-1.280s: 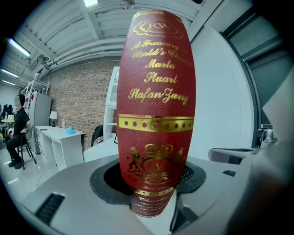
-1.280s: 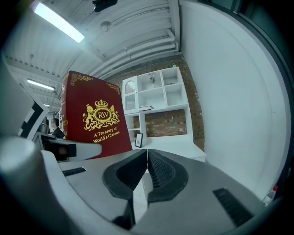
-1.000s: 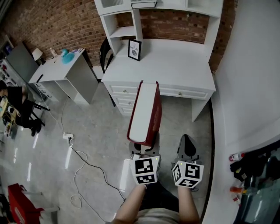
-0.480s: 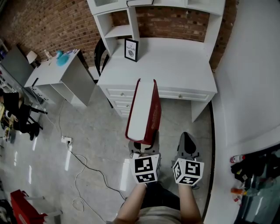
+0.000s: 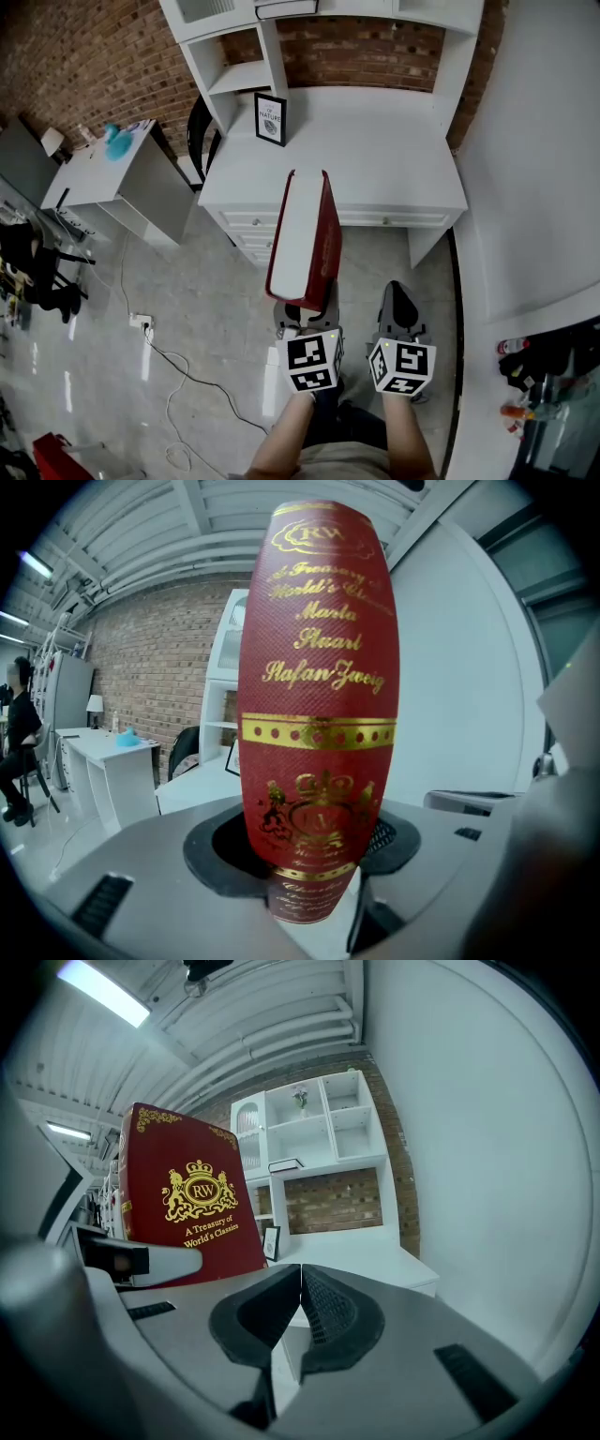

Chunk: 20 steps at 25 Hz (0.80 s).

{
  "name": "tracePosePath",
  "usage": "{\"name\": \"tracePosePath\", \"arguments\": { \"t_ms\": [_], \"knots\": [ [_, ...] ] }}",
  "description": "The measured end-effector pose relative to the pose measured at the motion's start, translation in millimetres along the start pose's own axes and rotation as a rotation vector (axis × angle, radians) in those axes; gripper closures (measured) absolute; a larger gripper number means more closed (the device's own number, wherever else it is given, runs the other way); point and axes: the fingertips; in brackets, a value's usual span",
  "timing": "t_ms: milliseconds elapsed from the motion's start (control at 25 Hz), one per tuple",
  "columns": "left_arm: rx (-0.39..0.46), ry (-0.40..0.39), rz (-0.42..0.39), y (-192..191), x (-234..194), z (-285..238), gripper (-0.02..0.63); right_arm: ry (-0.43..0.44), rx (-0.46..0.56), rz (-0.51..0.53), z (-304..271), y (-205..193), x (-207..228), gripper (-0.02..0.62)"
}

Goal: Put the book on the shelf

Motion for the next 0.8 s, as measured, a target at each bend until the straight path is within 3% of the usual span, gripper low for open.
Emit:
{"name": "tracePosePath", "arguments": {
  "t_ms": [800],
  "knots": [
    [-0.043, -0.044, -0.006, 0, -46, -85, 0.362, -0.026, -0.010, 0.023, -94, 5, -22, 0.578]
  ]
}}
Point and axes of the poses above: the fingertips, and each gripper's own axes: z backward along the fingers, x to its right, y out of its top, and after that the axes turned 11 degrees about -z, right-handed
